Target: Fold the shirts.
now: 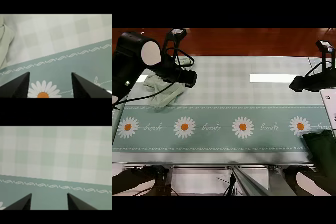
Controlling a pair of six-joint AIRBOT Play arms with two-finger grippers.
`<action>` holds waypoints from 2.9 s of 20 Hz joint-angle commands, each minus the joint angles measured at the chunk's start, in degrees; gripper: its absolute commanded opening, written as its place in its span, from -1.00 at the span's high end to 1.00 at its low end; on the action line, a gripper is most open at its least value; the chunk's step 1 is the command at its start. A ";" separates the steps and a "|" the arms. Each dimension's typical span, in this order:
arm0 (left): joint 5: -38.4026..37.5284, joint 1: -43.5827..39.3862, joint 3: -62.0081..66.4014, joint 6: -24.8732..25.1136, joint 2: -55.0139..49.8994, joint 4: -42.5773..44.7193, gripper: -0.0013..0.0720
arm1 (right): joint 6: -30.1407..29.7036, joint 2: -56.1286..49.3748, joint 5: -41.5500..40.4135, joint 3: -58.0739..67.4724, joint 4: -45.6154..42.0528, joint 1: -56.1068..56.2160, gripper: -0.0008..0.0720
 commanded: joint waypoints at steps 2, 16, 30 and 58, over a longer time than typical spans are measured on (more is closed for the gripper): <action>0.00 0.00 -0.02 0.00 -0.04 0.02 -0.70 | 0.02 -0.04 0.02 -0.02 0.00 0.02 -0.48; 0.00 0.00 -0.02 0.00 -0.04 0.02 -0.70 | 0.02 -0.04 0.02 -0.02 0.00 0.02 -0.48; 22.14 15.82 0.00 -4.72 -4.79 14.23 -1.00 | 0.24 -0.04 -6.84 -0.02 1.46 0.04 -0.47; 11.45 15.85 24.00 -3.89 -4.42 1.22 0.89 | -0.37 1.53 1.73 0.00 1.49 0.02 -0.47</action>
